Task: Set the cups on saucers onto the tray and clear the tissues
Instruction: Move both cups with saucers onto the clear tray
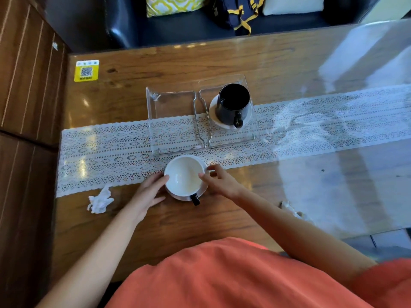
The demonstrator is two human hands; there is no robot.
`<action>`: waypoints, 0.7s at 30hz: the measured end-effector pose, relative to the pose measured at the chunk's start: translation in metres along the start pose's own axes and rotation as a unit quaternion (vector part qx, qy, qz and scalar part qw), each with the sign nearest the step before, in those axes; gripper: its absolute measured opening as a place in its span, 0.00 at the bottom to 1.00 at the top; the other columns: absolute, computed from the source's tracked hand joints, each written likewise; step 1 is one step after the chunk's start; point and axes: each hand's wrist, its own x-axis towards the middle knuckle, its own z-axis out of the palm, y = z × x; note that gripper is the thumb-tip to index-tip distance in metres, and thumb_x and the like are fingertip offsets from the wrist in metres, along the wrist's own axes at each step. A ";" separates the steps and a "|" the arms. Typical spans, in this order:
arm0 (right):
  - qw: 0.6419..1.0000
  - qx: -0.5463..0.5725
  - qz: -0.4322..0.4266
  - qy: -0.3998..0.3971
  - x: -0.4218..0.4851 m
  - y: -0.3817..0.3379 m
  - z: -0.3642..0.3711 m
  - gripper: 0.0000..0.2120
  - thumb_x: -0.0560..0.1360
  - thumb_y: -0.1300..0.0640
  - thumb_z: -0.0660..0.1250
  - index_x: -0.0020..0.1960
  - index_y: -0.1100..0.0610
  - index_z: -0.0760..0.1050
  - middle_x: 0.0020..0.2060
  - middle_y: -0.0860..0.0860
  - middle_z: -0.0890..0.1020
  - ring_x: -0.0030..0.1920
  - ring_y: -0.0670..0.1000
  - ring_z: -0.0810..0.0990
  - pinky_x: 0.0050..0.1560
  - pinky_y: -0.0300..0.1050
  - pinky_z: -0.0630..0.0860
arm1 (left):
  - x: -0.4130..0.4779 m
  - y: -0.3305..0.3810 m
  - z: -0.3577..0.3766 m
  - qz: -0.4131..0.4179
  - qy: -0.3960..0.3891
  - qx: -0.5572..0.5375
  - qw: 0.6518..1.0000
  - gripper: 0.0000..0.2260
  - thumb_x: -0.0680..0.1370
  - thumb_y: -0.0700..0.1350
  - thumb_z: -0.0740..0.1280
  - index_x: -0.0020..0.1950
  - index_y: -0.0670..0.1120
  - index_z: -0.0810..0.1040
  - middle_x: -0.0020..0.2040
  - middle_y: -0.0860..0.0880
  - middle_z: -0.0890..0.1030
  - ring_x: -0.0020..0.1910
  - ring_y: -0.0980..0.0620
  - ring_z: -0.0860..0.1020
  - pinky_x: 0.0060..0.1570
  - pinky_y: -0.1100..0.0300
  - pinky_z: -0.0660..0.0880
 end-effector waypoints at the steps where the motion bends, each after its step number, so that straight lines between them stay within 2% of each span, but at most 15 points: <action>1: 1.000 0.002 0.006 0.006 0.002 -0.001 0.002 0.29 0.74 0.46 0.66 0.68 0.59 0.64 0.63 0.57 0.74 0.62 0.55 0.75 0.59 0.49 0.75 | 0.001 0.000 0.000 0.000 -0.002 -0.006 1.000 0.16 0.74 0.51 0.67 0.61 0.53 0.71 0.58 0.52 0.72 0.60 0.51 0.68 0.57 0.50 0.73; 4: 1.000 0.011 0.017 0.024 0.006 -0.002 0.003 0.27 0.74 0.49 0.67 0.67 0.61 0.65 0.64 0.59 0.75 0.62 0.58 0.76 0.62 0.57 0.75 | 0.002 0.000 -0.002 0.001 -0.018 -0.018 1.000 0.12 0.74 0.50 0.68 0.57 0.54 0.72 0.53 0.54 0.75 0.58 0.49 0.71 0.56 0.51 0.73; 6: 0.999 0.018 0.021 0.028 0.006 -0.002 0.005 0.27 0.74 0.50 0.67 0.68 0.61 0.65 0.64 0.59 0.75 0.62 0.59 0.76 0.62 0.60 0.75 | 0.000 -0.001 -0.004 0.003 -0.025 -0.022 0.999 0.12 0.74 0.49 0.68 0.56 0.54 0.73 0.53 0.55 0.75 0.58 0.49 0.72 0.56 0.50 0.73; 10: 0.997 0.058 0.029 0.046 0.004 0.000 0.009 0.26 0.74 0.50 0.68 0.67 0.60 0.65 0.63 0.59 0.76 0.60 0.60 0.78 0.59 0.61 0.77 | -0.002 -0.002 -0.004 0.003 -0.031 -0.047 0.998 0.16 0.75 0.48 0.68 0.61 0.50 0.73 0.61 0.48 0.76 0.62 0.47 0.73 0.60 0.48 0.72; 13: 0.997 0.061 0.025 0.041 0.003 0.000 0.009 0.24 0.74 0.51 0.67 0.66 0.59 0.66 0.61 0.59 0.77 0.56 0.60 0.80 0.56 0.61 0.78 | -0.006 -0.001 -0.004 0.008 -0.029 -0.042 0.999 0.18 0.75 0.47 0.68 0.63 0.49 0.72 0.62 0.48 0.76 0.63 0.47 0.73 0.57 0.52 0.73; 17: 0.999 0.035 0.025 0.018 -0.005 -0.003 0.004 0.23 0.75 0.52 0.66 0.66 0.59 0.68 0.60 0.58 0.78 0.54 0.57 0.81 0.56 0.55 0.80 | -0.011 0.002 -0.008 0.007 -0.032 -0.016 0.999 0.18 0.74 0.48 0.69 0.63 0.49 0.73 0.61 0.48 0.77 0.60 0.48 0.75 0.56 0.54 0.74; 21: 0.999 0.028 -0.016 -0.012 -0.019 -0.016 -0.007 0.20 0.74 0.51 0.68 0.63 0.55 0.69 0.52 0.55 0.81 0.45 0.50 0.83 0.45 0.47 0.82 | -0.019 0.017 -0.018 0.036 -0.052 0.009 0.998 0.22 0.73 0.49 0.69 0.66 0.47 0.73 0.60 0.48 0.78 0.59 0.50 0.77 0.52 0.58 0.75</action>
